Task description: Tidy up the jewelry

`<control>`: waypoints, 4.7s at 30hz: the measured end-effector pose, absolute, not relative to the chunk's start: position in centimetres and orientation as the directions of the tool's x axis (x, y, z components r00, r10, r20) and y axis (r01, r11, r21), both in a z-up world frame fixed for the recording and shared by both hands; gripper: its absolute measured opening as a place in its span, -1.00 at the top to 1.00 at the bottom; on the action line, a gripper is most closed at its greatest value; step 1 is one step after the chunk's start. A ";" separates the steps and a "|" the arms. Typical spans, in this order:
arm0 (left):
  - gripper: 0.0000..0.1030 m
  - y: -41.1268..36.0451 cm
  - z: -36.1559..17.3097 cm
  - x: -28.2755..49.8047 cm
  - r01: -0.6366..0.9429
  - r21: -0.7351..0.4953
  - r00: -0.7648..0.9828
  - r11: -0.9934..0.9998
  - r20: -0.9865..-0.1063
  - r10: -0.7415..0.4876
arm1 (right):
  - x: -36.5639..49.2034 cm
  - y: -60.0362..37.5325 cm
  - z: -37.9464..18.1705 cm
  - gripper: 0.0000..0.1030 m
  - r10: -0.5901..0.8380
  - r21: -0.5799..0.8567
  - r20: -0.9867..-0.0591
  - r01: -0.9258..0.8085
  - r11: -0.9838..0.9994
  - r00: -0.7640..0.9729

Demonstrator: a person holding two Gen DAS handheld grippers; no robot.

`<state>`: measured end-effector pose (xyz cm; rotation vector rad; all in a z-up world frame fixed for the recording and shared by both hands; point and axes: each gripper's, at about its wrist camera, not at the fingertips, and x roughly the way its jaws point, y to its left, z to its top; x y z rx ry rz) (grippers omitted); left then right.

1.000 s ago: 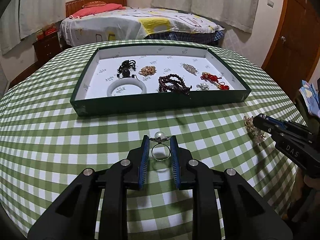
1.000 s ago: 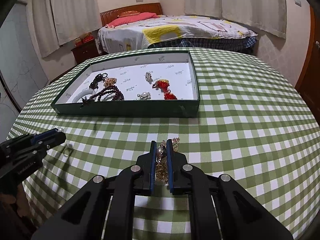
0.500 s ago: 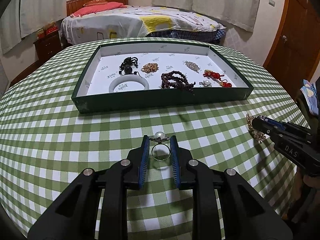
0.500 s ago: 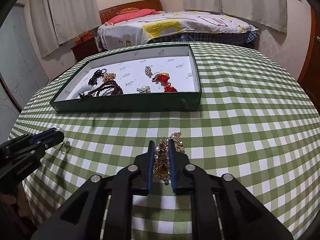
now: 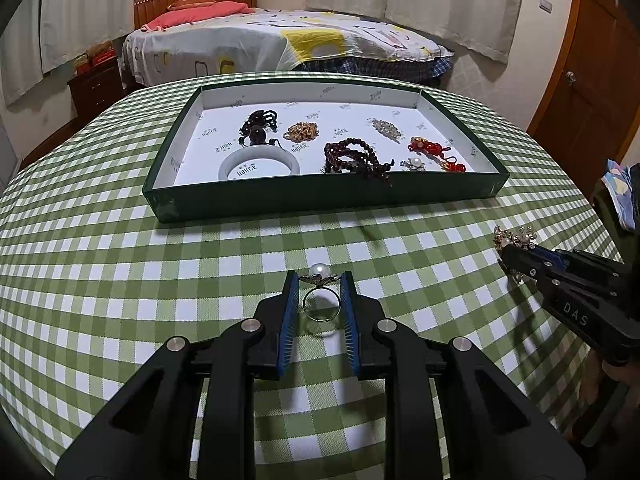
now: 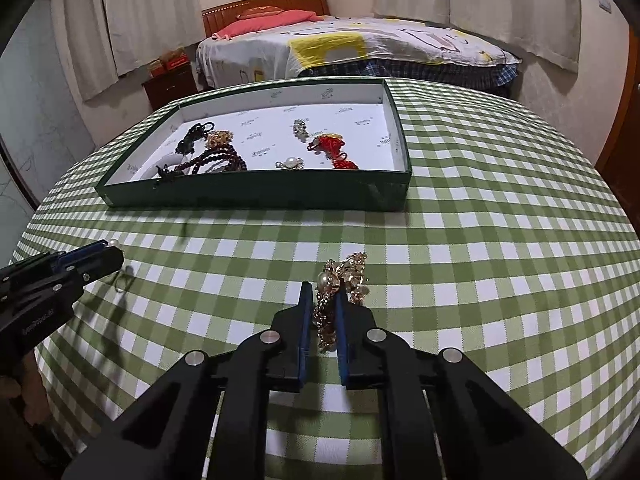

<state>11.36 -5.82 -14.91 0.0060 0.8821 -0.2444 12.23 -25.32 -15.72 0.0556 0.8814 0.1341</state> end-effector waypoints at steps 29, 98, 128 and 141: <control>0.59 -5.2 -13.9 11.1 0.200 -0.094 0.629 0.975 -0.751 -0.201 | 11.9 -25.2 -14.3 0.78 0.146 0.110 -0.739 -0.096 0.989 0.657; -0.34 -9.2 -12.4 31.7 0.131 -0.047 0.640 0.990 -0.759 -0.121 | 30.4 -23.9 -11.0 -0.15 0.135 0.088 -0.714 -0.103 0.991 0.687; -0.77 -3.9 -2.6 10.1 0.020 -0.023 0.803 1.000 -0.595 -0.030 | 11.7 -22.3 -3.4 -0.35 0.089 0.019 -0.567 -0.095 0.995 0.819; -0.77 -3.0 -1.1 7.3 -0.001 -0.028 0.823 1.000 -0.567 -0.015 | 8.9 -22.1 -1.4 -0.38 0.081 -0.002 -0.523 -0.096 0.995 0.848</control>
